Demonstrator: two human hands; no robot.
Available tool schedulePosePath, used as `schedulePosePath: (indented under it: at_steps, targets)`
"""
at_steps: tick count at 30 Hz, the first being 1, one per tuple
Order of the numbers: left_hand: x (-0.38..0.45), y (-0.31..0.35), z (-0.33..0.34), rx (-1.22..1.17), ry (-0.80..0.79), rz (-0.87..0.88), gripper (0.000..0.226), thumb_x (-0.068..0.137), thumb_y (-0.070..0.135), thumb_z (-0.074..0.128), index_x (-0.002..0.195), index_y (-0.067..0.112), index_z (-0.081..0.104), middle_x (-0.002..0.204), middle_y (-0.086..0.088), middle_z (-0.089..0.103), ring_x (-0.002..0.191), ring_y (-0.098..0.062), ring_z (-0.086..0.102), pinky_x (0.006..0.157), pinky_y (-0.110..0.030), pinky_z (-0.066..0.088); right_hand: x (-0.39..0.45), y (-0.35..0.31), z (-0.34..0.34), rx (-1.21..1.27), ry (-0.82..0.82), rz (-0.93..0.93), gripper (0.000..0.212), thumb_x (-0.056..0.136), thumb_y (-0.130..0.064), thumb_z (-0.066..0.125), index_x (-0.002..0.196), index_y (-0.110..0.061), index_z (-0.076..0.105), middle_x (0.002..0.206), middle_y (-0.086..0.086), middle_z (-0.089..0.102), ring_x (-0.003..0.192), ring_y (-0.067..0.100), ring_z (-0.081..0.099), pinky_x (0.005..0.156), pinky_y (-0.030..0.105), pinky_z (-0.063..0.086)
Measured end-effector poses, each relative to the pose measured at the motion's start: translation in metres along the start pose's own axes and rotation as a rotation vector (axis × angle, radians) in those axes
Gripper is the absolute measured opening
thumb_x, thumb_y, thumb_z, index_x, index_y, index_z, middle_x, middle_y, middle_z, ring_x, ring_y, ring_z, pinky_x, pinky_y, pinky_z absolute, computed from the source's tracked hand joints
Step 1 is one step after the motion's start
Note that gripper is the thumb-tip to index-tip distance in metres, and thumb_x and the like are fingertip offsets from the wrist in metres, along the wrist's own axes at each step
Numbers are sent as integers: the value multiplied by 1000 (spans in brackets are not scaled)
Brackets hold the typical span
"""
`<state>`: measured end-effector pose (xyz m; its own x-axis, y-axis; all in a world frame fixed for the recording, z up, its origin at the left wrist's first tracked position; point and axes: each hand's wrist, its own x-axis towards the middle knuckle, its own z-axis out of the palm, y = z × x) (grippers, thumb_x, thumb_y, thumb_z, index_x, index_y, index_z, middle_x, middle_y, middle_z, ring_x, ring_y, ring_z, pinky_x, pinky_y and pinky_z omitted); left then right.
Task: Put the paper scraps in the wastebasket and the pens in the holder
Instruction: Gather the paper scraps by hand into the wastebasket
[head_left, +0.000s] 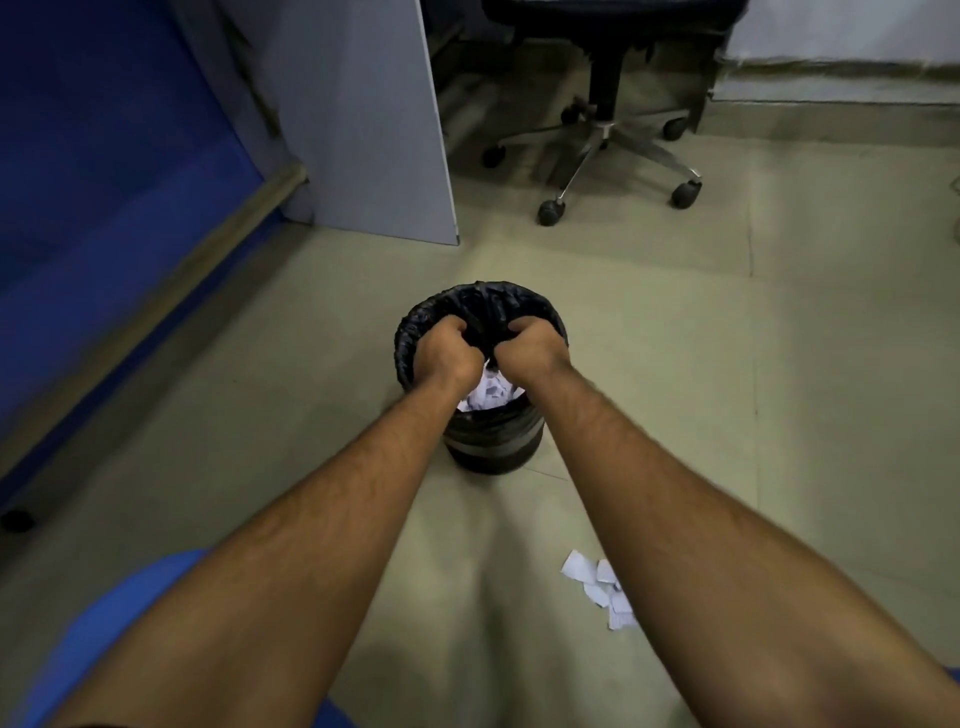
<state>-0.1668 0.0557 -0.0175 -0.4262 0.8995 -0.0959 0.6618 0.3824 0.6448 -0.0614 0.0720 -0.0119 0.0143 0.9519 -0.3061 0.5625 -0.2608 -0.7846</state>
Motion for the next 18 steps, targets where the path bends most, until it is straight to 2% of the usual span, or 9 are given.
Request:
schedulePosePath:
  at_steps: [2,6,8,9,11,13,14,16,18]
  targets:
    - [-10,4,1,-77,12,8,28,84,9,58,111,16,66,102,-5,71,89,-23,66,76,-27,51,-4,3,-2,116,77,-4,42,85,-8,59,126,-14,63,127,6,66,119,25,60,96,27,47]
    - [-46,18,12,-239,-46,138,19,85,11,60,100,15,72,80,3,71,78,-16,68,72,-21,54,-17,26,-9,351,283,18,25,84,-12,57,102,-22,70,100,-1,73,94,20,68,87,32,55]
    - [-64,22,22,-224,-81,201,19,86,10,60,99,13,73,80,4,70,75,-10,64,67,-7,47,-24,46,-16,406,380,27,16,85,-16,59,94,-23,69,91,-2,72,87,20,68,81,32,56]
    - [-74,24,32,-192,-108,233,19,86,9,60,99,12,73,82,2,71,77,-12,64,68,-6,45,-28,61,-21,419,434,40,14,84,-17,59,93,-23,69,89,-1,73,86,21,68,81,33,55]
    - [-88,21,58,-107,-197,285,20,83,11,61,98,14,73,89,-4,74,84,-21,67,79,-22,51,-36,94,-27,429,515,99,13,84,-17,61,94,-20,69,89,1,73,87,24,68,79,31,52]
    - [-101,10,91,-39,-314,262,22,82,14,62,101,17,72,92,-6,75,90,-25,68,83,-30,52,-47,135,-27,353,500,190,15,85,-18,61,97,-18,69,93,3,73,91,25,67,75,25,44]
    - [-106,2,106,-12,-369,228,26,82,17,62,106,18,69,94,-6,74,94,-26,67,84,-30,52,-53,157,-24,295,440,233,16,86,-21,61,100,-19,68,96,2,72,94,26,67,74,24,42]
    - [-124,-17,139,54,-460,148,37,82,24,60,119,21,59,104,-7,71,103,-28,64,87,-32,52,-69,208,-15,162,291,308,19,87,-27,62,105,-22,66,107,0,71,101,25,66,78,26,43]
    - [-142,-38,170,192,-500,78,47,83,29,60,128,21,49,123,-7,61,115,-29,57,91,-34,47,-85,257,-7,-41,236,379,31,86,-33,62,116,-22,62,118,3,66,110,27,62,87,31,47]
